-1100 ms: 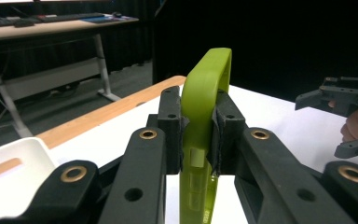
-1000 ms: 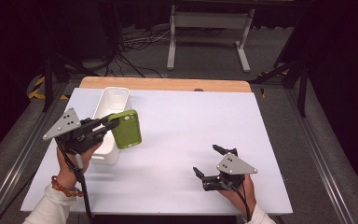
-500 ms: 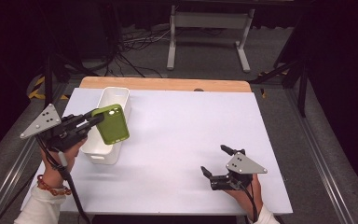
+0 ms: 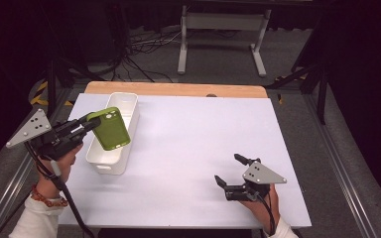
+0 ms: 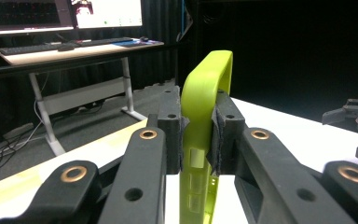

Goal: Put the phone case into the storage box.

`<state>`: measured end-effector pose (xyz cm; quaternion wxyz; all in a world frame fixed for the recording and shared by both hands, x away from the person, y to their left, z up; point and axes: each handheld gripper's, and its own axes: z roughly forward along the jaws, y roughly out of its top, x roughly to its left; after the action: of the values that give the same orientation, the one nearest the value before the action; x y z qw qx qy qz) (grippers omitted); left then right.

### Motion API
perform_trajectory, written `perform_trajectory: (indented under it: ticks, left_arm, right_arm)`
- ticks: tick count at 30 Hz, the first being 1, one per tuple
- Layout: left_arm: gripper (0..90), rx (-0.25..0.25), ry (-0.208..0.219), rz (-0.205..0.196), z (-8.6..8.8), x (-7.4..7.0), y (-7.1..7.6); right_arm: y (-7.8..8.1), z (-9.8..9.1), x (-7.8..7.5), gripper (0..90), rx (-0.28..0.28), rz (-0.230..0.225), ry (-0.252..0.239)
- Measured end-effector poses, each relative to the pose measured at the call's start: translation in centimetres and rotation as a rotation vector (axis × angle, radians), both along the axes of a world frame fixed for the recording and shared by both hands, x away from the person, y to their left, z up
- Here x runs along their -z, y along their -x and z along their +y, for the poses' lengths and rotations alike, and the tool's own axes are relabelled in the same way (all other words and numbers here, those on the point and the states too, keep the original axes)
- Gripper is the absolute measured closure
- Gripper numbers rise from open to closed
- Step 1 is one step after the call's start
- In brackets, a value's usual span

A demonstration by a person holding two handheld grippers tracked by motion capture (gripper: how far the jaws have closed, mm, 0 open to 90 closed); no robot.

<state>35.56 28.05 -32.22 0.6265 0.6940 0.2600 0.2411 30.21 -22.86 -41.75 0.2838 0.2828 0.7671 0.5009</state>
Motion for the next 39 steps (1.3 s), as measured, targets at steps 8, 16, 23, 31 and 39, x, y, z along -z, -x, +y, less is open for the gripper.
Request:
perform_trajectory:
  ticks: [8,16,23,31,39]
  left_arm:
    - [77.7,-0.003,-0.003,-0.011,1.0,0.0,-0.2]
    - [77.6,-0.007,-0.013,-0.026,1.6,0.0,-0.9]
    - [77.6,0.001,-0.034,-0.022,1.6,0.0,-2.3]
    - [77.6,0.009,-0.055,-0.002,1.8,0.5,-4.7]
    - [77.6,0.011,-0.060,0.023,1.9,0.9,-7.0]
  right_arm:
    - [-0.1,0.2,0.2,10.9,-0.013,0.014,0.003]
    - [-0.2,0.1,0.2,12.0,-0.014,0.014,0.003]
    - [-0.5,0.2,0.4,12.9,-0.006,0.017,0.012]
    - [-0.8,0.4,0.8,14.8,-0.003,0.036,0.027]
    - [-1.1,0.3,1.0,15.2,-0.001,0.055,0.017]
